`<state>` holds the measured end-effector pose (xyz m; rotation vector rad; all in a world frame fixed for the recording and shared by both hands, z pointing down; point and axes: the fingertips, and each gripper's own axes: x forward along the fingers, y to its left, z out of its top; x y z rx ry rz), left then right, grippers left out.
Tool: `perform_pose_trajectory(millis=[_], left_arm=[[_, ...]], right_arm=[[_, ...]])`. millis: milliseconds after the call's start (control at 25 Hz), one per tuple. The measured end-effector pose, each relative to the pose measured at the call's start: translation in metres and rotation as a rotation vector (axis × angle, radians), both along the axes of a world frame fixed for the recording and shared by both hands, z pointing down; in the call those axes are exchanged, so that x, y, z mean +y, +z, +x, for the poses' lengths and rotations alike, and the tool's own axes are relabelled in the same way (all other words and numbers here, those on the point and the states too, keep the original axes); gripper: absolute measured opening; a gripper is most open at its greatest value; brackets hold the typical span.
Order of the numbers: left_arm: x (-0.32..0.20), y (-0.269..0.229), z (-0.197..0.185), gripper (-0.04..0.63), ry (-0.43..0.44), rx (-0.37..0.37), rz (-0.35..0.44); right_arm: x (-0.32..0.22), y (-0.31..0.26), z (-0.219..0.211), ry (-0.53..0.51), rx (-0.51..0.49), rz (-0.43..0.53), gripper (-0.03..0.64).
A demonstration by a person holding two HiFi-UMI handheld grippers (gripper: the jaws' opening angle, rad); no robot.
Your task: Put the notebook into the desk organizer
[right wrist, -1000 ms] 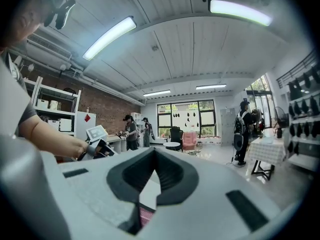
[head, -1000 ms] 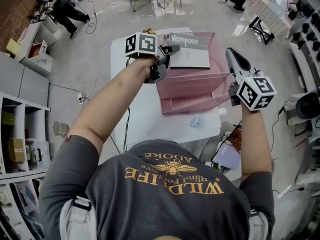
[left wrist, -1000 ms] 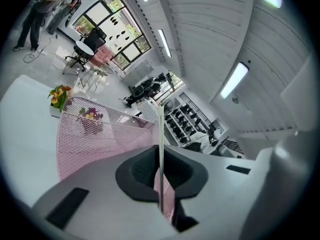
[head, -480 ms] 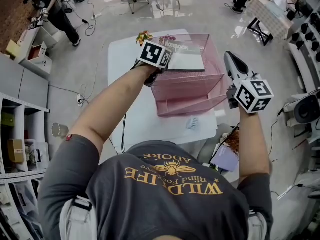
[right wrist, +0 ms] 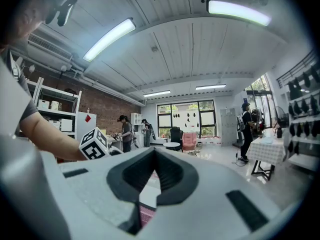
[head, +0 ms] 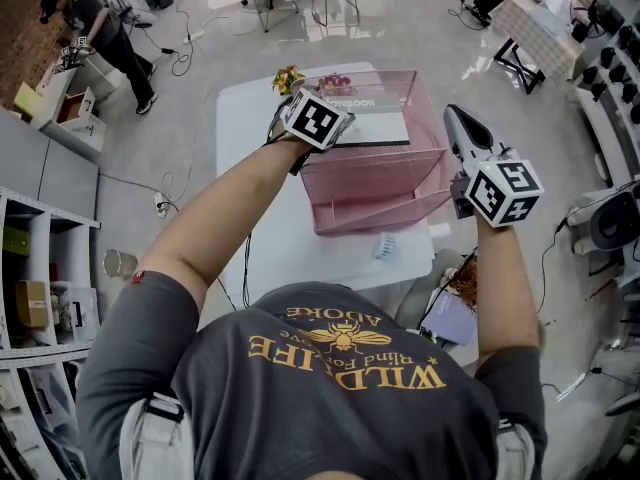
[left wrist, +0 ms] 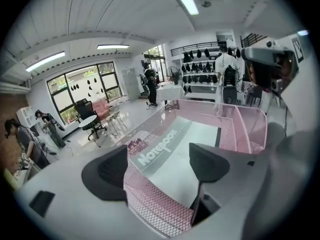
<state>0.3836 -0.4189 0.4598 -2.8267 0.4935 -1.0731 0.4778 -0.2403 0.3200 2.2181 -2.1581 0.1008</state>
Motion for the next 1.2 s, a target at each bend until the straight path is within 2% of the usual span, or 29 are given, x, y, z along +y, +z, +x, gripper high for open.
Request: perform_pose_trajectory(millis=[160, 400, 600, 760, 960, 1200], left_arm=[[0.001, -0.015, -0.002, 0.396, 0.012, 0.048, 0.035], [0.007, -0.053, -0.025, 0.395, 0.024, 0.185, 0.018], [0.013, -0.093, -0.06, 0.38, 0.039, 0.332, -0.012], [0.014, -0.122, -0.106, 0.35, 0.035, 0.434, -0.029], [0.003, -0.15, -0.182, 0.305, 0.009, 0.545, -0.029], [0.001, -0.157, -0.269, 0.238, -0.029, 0.628, 0.005]], right_arm=[[0.001, 0.001, -0.006, -0.002, 0.003, 0.0, 0.0], [-0.009, -0.007, -0.024, -0.015, 0.015, 0.001, 0.0], [-0.023, -0.019, -0.049, -0.053, 0.028, 0.016, 0.0], [-0.04, -0.031, -0.082, -0.106, 0.035, 0.031, 0.0], [-0.069, -0.045, -0.137, -0.182, 0.04, 0.042, 0.0], [-0.092, -0.043, -0.203, -0.261, 0.033, 0.04, 0.0]])
